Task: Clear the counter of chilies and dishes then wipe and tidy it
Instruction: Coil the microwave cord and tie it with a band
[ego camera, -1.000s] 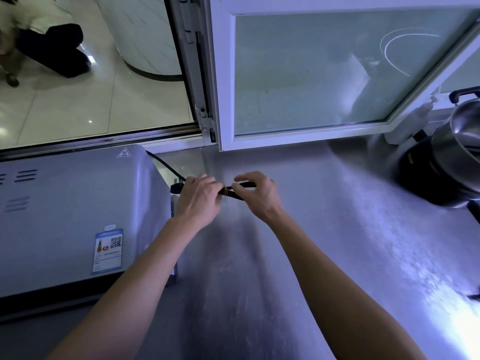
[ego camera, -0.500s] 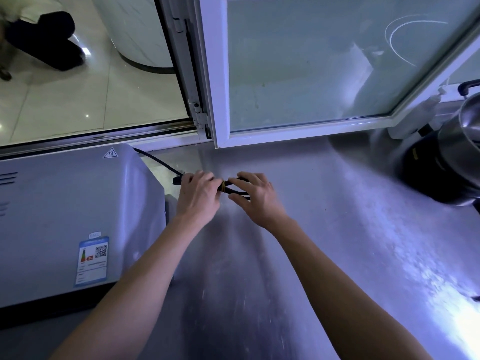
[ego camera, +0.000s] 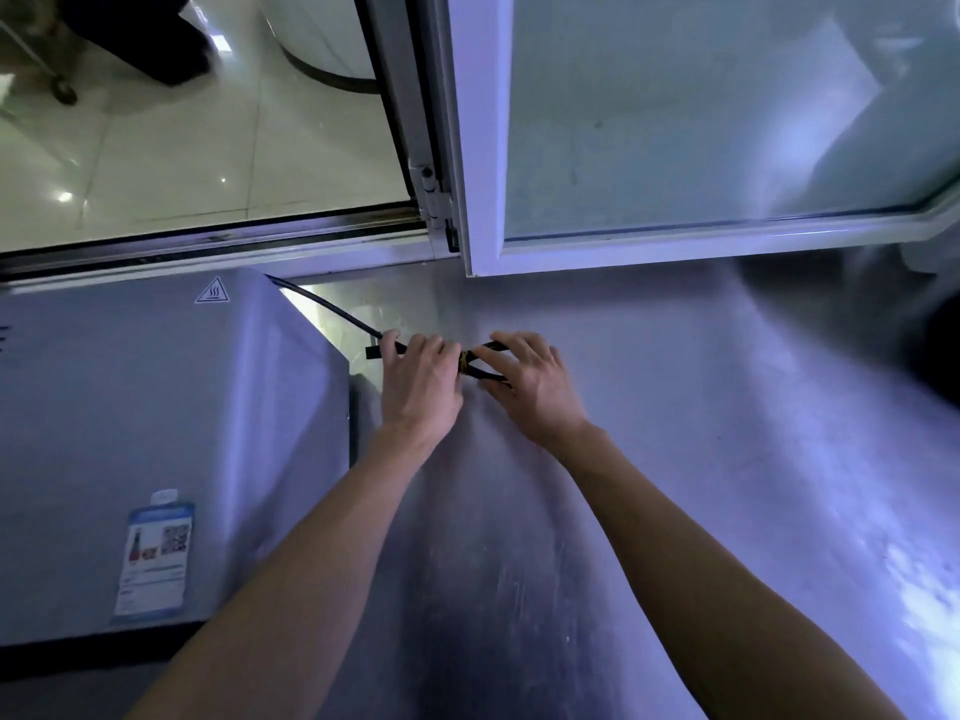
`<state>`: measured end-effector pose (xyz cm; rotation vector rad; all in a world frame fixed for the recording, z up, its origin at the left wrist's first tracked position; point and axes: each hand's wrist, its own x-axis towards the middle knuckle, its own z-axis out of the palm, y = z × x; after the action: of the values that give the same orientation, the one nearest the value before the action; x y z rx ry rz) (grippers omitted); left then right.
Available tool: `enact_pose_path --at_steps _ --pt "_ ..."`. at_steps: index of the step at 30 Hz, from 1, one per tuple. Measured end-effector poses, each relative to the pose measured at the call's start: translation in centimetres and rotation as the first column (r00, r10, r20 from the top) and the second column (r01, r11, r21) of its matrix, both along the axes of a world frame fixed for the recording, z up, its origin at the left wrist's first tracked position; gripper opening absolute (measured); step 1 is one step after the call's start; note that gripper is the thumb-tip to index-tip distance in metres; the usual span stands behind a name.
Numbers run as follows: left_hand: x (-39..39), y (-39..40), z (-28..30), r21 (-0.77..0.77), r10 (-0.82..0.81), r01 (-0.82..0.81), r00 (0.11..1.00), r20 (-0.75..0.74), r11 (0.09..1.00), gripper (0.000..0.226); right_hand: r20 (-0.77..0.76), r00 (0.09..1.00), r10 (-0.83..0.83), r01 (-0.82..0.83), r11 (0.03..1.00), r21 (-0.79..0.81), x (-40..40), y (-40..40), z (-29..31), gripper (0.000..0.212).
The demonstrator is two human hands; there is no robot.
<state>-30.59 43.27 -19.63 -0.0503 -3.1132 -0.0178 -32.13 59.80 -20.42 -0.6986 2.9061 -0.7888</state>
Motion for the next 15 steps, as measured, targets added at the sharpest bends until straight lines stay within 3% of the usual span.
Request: enact_pose_path --at_steps 5,10,15 --pt "-2.0 -0.6 -1.0 -0.052 0.026 -0.023 0.998 0.062 0.998 0.017 0.082 0.997 0.007 -0.008 1.000 0.015 -1.9 -1.4 -1.5 0.042" --pt "-2.2 -1.7 -1.6 -0.094 0.016 -0.007 0.995 0.099 0.996 0.021 0.163 0.986 0.018 -0.015 1.000 -0.021 -2.6 -1.6 -1.9 0.056" --pt "-0.2 -1.9 -0.2 -0.117 0.007 0.012 0.986 0.164 0.993 0.031 0.207 0.978 0.000 -0.016 0.997 0.076 -1.2 -0.7 0.0 0.049"
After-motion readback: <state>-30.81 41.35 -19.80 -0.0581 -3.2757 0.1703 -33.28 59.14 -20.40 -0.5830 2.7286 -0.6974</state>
